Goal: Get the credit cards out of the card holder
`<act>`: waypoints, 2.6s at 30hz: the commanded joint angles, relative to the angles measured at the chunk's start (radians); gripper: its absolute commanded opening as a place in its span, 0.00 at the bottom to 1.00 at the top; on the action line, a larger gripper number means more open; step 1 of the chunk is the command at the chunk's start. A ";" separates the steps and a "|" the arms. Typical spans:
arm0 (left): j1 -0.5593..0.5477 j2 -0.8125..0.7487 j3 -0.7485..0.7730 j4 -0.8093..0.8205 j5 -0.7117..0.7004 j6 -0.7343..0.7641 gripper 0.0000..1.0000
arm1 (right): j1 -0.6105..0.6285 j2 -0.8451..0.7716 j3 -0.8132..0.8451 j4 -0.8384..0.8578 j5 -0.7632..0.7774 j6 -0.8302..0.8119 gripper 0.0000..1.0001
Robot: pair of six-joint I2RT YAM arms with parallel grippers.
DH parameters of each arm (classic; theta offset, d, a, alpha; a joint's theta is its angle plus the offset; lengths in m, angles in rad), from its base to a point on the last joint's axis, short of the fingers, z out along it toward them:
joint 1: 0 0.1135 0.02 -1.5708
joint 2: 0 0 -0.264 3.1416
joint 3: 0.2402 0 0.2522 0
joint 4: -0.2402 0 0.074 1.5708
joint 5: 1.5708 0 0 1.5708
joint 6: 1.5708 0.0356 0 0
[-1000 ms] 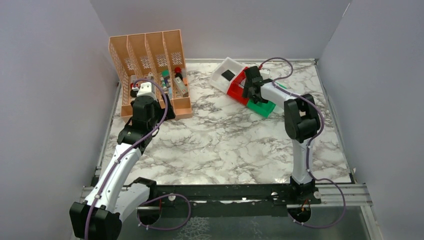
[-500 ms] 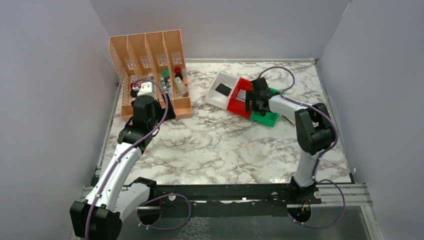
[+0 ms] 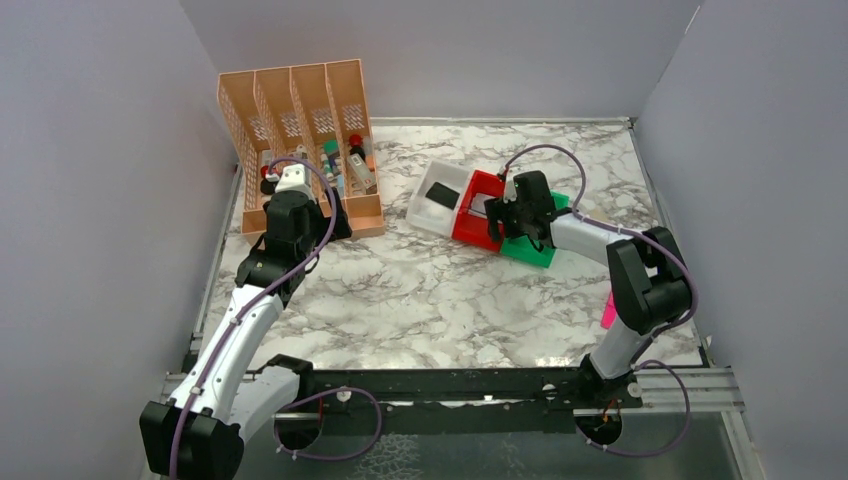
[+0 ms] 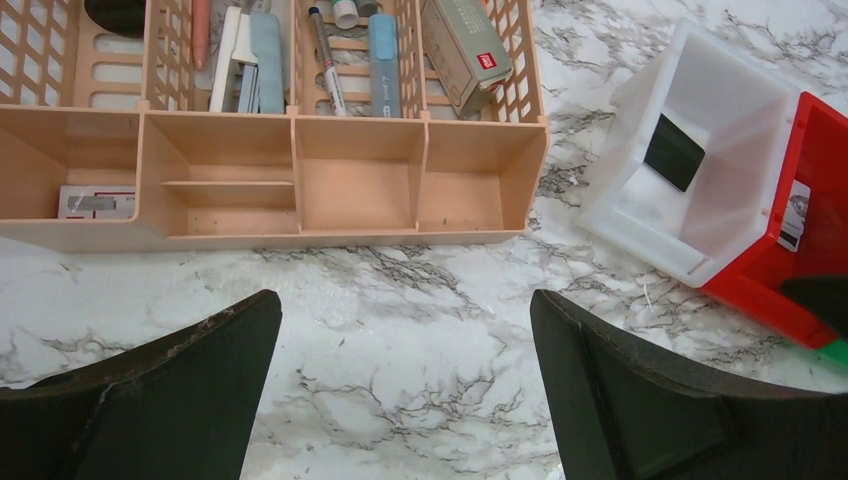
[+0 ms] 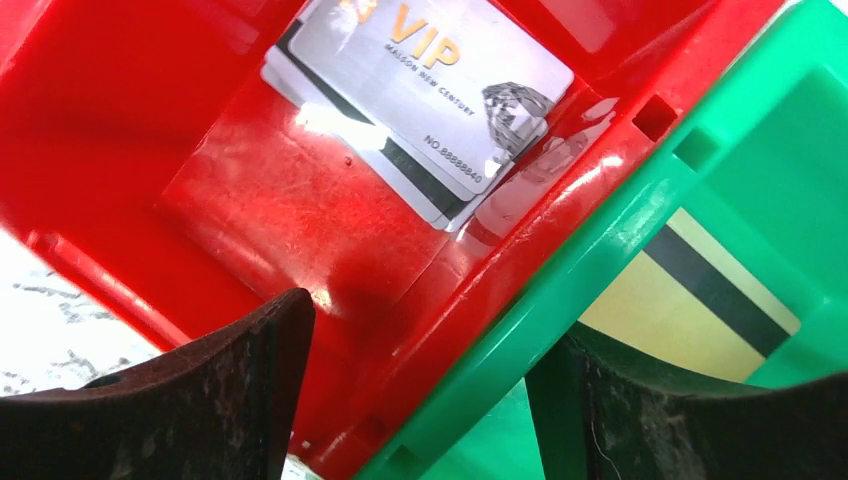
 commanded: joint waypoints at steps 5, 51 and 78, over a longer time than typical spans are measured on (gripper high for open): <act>0.005 -0.007 -0.006 0.009 0.027 0.006 0.99 | 0.009 -0.012 -0.014 0.031 -0.203 -0.110 0.74; 0.009 0.006 0.001 0.006 0.049 0.005 0.99 | -0.296 -0.196 0.178 -0.340 0.414 0.450 1.00; 0.030 0.021 0.001 0.010 0.089 -0.002 0.99 | -0.495 0.264 0.380 -0.628 0.333 0.590 0.99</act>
